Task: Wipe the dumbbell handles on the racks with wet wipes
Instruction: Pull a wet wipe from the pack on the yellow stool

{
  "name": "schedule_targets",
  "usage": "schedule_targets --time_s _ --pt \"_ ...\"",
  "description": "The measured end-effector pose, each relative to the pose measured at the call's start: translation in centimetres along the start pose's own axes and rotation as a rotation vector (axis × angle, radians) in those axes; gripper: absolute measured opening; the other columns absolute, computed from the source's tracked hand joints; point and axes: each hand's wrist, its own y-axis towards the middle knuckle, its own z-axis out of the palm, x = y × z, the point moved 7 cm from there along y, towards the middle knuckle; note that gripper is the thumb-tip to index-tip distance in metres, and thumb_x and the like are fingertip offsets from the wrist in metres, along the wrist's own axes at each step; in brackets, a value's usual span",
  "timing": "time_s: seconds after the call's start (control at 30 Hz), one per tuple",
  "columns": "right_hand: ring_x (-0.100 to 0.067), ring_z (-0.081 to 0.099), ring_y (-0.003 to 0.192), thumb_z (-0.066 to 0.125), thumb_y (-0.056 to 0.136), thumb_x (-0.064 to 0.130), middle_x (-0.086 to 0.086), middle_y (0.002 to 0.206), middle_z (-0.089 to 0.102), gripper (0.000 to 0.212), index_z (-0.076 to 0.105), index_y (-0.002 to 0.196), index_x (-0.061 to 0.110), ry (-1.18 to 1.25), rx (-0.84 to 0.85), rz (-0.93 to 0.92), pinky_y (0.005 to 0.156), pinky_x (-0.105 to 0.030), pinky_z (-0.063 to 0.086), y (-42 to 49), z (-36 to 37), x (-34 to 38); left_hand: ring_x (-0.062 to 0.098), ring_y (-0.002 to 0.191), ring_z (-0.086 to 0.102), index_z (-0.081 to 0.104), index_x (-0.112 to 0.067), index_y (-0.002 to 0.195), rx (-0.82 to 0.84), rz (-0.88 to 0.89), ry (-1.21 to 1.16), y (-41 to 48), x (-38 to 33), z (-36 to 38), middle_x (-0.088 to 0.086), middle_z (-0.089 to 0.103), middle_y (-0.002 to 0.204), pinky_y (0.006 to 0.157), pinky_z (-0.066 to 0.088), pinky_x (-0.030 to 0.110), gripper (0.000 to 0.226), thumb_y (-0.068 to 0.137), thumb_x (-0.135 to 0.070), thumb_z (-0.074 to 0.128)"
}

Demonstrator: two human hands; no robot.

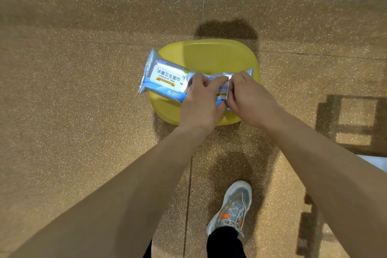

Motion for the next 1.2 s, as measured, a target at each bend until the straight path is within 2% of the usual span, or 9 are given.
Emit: schedule_targets --time_s 0.17,0.3,0.47,0.57,0.73,0.93,1.07,1.2 --pt "-0.020 0.041 0.069 0.046 0.106 0.022 -0.004 0.101 0.042 0.020 0.052 0.108 0.004 0.007 -0.058 -0.025 0.059 -0.032 0.029 -0.4 -0.3 -0.1 0.022 0.111 0.049 0.055 -0.037 0.135 0.002 -0.027 -0.006 0.4 0.0 0.0 0.000 0.040 0.116 0.083 0.052 0.042 0.053 0.087 -0.027 0.072" --pt "-0.019 0.041 0.072 0.052 0.104 0.021 -0.011 0.110 0.050 0.022 0.056 0.114 0.002 -0.017 -0.096 -0.036 0.060 -0.030 0.029 -0.6 -0.5 -0.2 0.021 0.102 0.052 0.058 -0.033 0.130 -0.008 -0.027 -0.051 0.6 0.1 0.0 -0.001 0.042 0.115 0.081 0.051 0.039 0.048 0.085 -0.022 0.072" --pt "-0.029 0.055 0.080 0.052 0.104 0.020 -0.009 0.105 0.055 0.017 0.061 0.108 0.007 -0.130 -0.091 -0.083 0.057 -0.041 0.045 -0.3 -0.3 -0.2 0.021 0.094 0.057 0.058 -0.027 0.124 -0.009 -0.024 -0.145 0.5 0.6 0.1 -0.001 0.045 0.115 0.083 0.053 0.041 0.042 0.084 -0.019 0.069" --pt "-0.030 0.057 0.079 0.054 0.102 0.015 -0.009 0.105 0.056 0.012 0.062 0.107 0.008 -0.183 -0.089 -0.074 0.054 -0.037 0.039 0.0 -0.1 -0.1 0.020 0.096 0.054 0.058 -0.025 0.122 -0.017 -0.009 -0.163 0.6 0.7 0.0 -0.001 0.046 0.116 0.080 0.049 0.037 0.037 0.086 -0.019 0.063" --pt "-0.032 0.056 0.079 0.047 0.105 0.022 -0.014 0.106 0.055 0.022 0.058 0.109 0.003 -0.232 -0.073 -0.031 0.054 -0.037 0.035 0.4 0.0 0.2 0.019 0.103 0.053 0.059 -0.026 0.122 -0.016 -0.007 -0.193 0.8 0.9 0.0 -0.001 0.049 0.119 0.079 0.043 0.030 0.037 0.086 -0.022 0.061" --pt "-0.026 0.054 0.083 0.041 0.105 0.030 -0.006 0.107 0.052 0.023 0.053 0.108 0.010 -0.096 -0.027 -0.005 0.061 -0.037 0.038 0.0 -0.3 0.0 0.017 0.106 0.051 0.059 -0.035 0.129 0.039 0.014 -0.194 0.9 1.1 0.4 -0.003 0.043 0.113 0.084 0.051 0.036 0.048 0.082 -0.029 0.069" --pt "-0.017 0.047 0.066 0.045 0.102 0.030 0.004 0.085 0.049 0.018 0.047 0.089 0.018 0.095 0.044 0.073 0.056 -0.035 0.033 -0.3 -0.4 -0.1 0.016 0.103 0.048 0.059 -0.038 0.131 0.066 -0.015 -0.095 1.1 1.3 0.7 -0.004 0.039 0.108 0.084 0.053 0.043 0.055 0.080 -0.027 0.076" --pt "-0.012 0.042 0.056 0.050 0.100 0.023 0.004 0.068 0.050 0.017 0.052 0.085 0.015 0.408 0.065 0.183 0.053 -0.031 0.037 -1.2 -1.6 -0.2 0.018 0.101 0.051 0.059 -0.038 0.129 0.040 -0.045 -0.061 1.2 1.0 0.6 -0.003 0.041 0.109 0.080 0.054 0.040 0.051 0.082 -0.028 0.076"
